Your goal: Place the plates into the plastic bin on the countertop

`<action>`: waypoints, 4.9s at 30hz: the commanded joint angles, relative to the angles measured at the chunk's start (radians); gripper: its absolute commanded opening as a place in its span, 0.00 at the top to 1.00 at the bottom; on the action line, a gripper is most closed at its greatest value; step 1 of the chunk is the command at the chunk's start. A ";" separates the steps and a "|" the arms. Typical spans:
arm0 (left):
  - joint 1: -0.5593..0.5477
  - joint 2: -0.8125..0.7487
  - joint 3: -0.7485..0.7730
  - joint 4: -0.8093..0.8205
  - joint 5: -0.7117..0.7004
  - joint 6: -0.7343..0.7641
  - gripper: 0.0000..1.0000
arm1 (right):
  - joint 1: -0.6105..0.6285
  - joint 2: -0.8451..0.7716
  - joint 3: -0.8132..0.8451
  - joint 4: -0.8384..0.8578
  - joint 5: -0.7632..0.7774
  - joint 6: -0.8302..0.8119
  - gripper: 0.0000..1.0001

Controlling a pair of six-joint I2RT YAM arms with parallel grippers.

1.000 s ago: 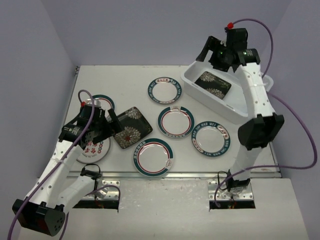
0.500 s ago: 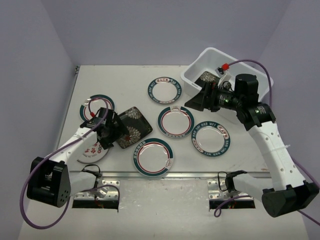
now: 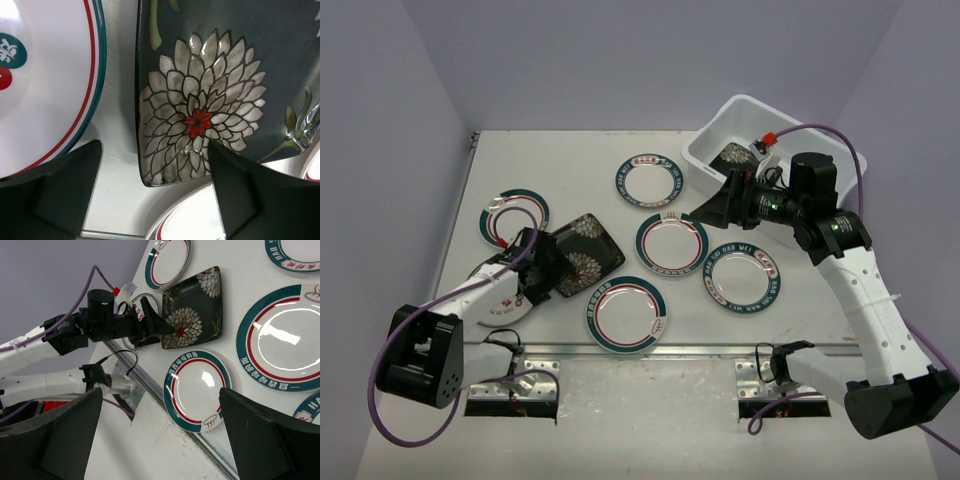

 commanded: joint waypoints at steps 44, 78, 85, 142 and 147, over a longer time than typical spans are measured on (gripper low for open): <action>0.032 -0.390 0.158 0.207 0.270 -0.049 1.00 | -0.002 0.263 0.065 0.019 -0.036 -0.026 0.01; 0.004 -0.002 0.685 0.199 0.340 0.148 0.00 | -0.332 0.586 0.466 0.009 0.028 0.217 1.00; 0.025 0.003 0.601 0.130 0.385 0.176 0.00 | -0.355 0.862 1.009 -0.345 0.462 0.096 1.00; 0.025 -0.163 0.312 0.017 0.535 0.285 0.00 | -0.197 1.134 0.949 -0.291 0.967 0.047 0.40; 0.025 -0.188 0.273 0.029 0.535 0.276 0.00 | -0.184 1.122 0.905 -0.286 0.999 0.032 0.25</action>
